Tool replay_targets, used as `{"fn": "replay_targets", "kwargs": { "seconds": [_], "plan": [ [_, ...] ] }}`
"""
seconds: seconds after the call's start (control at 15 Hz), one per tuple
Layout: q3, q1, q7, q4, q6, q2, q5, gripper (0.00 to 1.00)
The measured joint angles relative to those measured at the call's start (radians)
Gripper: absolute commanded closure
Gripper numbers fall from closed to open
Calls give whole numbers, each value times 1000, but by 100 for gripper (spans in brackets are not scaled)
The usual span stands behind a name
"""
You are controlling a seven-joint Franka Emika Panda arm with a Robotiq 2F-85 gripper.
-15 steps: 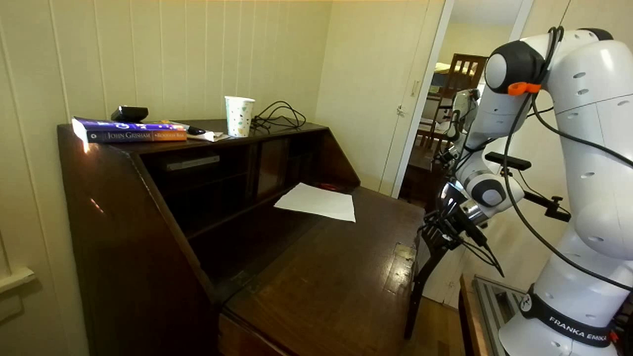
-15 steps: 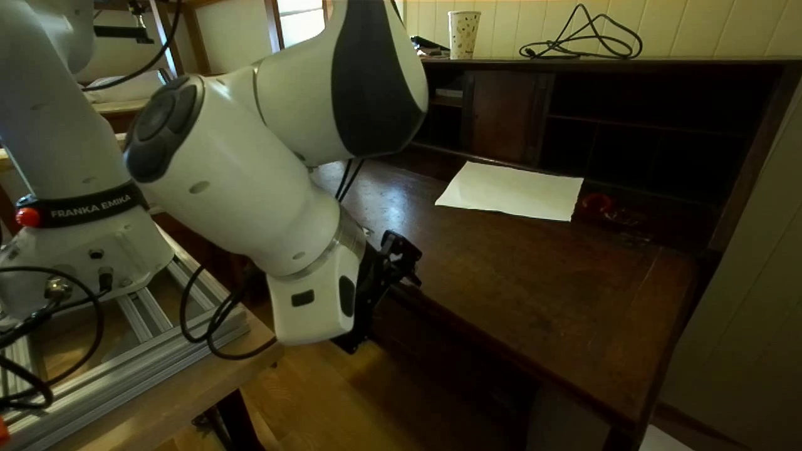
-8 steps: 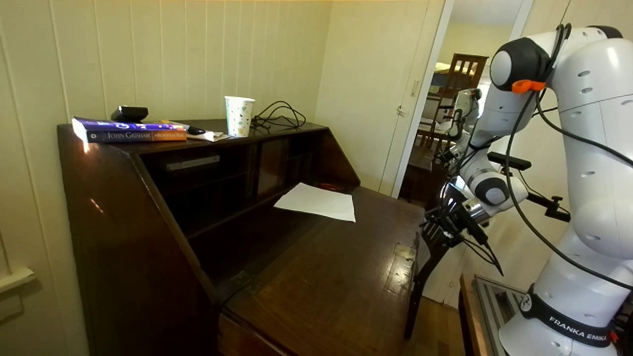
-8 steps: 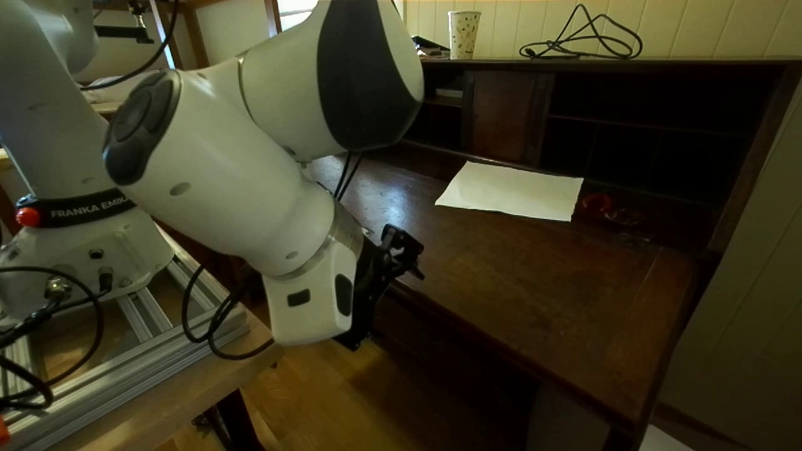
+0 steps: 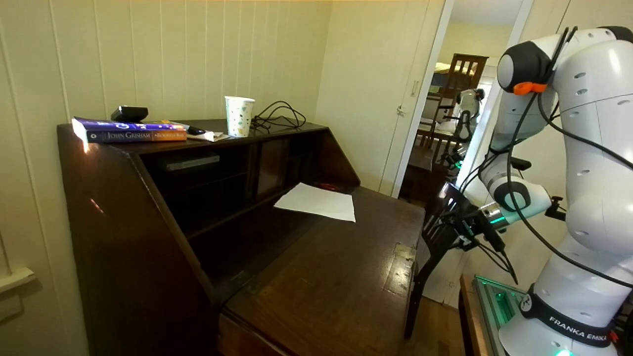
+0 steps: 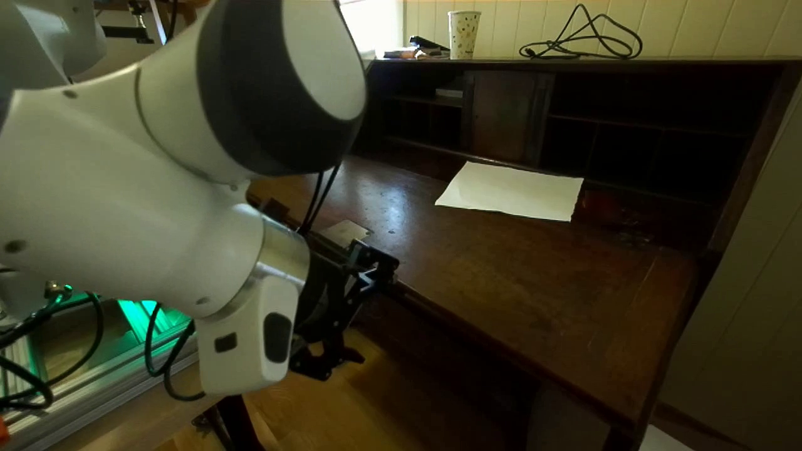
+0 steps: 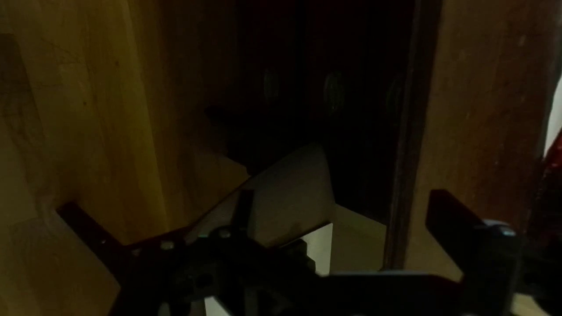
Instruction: Close the cabinet
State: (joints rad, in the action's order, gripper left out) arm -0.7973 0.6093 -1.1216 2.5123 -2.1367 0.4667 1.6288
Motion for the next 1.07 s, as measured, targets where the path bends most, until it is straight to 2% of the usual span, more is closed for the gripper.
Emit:
{"fn": "replay_targets", "kwargs": {
  "seconds": [0.27,0.47,1.07],
  "plan": [
    [5,105,-83,4,183,5,1,0],
    [35,149,-100,4,284,20,2,0],
    [156,171,-111,-25,311,129,69,0]
  ]
}}
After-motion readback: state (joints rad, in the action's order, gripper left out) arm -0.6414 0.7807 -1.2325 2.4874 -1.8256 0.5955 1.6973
